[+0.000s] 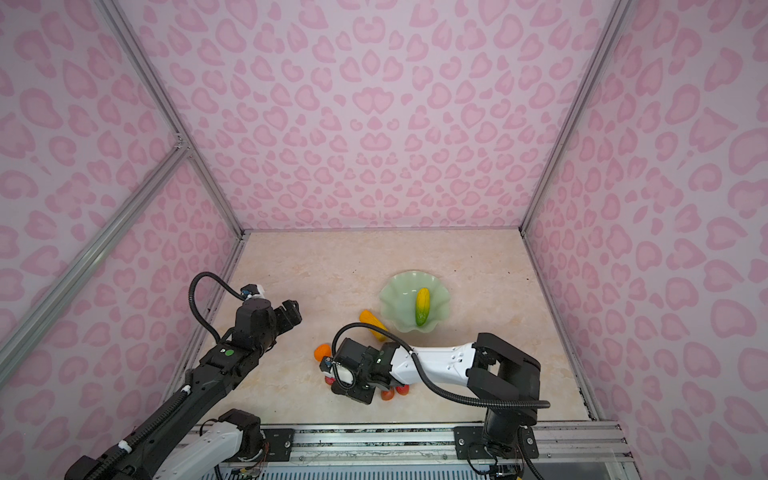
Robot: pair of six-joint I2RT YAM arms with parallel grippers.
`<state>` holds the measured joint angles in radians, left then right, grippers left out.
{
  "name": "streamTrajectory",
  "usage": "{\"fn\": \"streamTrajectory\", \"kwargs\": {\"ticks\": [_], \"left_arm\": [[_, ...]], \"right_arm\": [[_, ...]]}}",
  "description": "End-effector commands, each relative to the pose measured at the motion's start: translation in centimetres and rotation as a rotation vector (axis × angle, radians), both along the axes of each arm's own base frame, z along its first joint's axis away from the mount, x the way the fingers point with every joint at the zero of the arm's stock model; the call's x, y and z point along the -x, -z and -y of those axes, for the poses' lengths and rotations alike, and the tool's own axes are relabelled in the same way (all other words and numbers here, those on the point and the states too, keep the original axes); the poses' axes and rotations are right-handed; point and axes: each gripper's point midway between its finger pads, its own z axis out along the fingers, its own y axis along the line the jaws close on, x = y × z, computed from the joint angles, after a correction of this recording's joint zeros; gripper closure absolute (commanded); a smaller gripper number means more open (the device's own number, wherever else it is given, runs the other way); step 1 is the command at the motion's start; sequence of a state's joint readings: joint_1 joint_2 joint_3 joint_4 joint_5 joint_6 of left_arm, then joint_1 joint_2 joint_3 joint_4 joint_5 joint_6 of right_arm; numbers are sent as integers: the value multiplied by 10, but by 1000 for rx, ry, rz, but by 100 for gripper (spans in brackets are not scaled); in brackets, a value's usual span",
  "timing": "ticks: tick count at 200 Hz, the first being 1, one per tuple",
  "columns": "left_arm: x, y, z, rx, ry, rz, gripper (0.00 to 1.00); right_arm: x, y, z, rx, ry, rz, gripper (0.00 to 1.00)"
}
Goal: Place and organize the fake fruits in the fruit bowl
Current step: 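Grasp the avocado with the right gripper and carry it to the bowl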
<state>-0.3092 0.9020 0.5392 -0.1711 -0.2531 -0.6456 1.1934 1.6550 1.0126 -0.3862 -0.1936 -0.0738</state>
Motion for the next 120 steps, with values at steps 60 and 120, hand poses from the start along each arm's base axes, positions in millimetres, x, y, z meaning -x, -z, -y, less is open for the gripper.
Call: {"fn": "streamTrajectory", "kwargs": {"ticks": [60, 120], "left_arm": [[15, 21, 24, 108, 118, -55, 12], [24, 32, 43, 179, 208, -95, 15]], "right_arm": [[-143, -121, 75, -359, 615, 159, 79], [-244, -99, 153, -355, 1103, 147, 79]]}}
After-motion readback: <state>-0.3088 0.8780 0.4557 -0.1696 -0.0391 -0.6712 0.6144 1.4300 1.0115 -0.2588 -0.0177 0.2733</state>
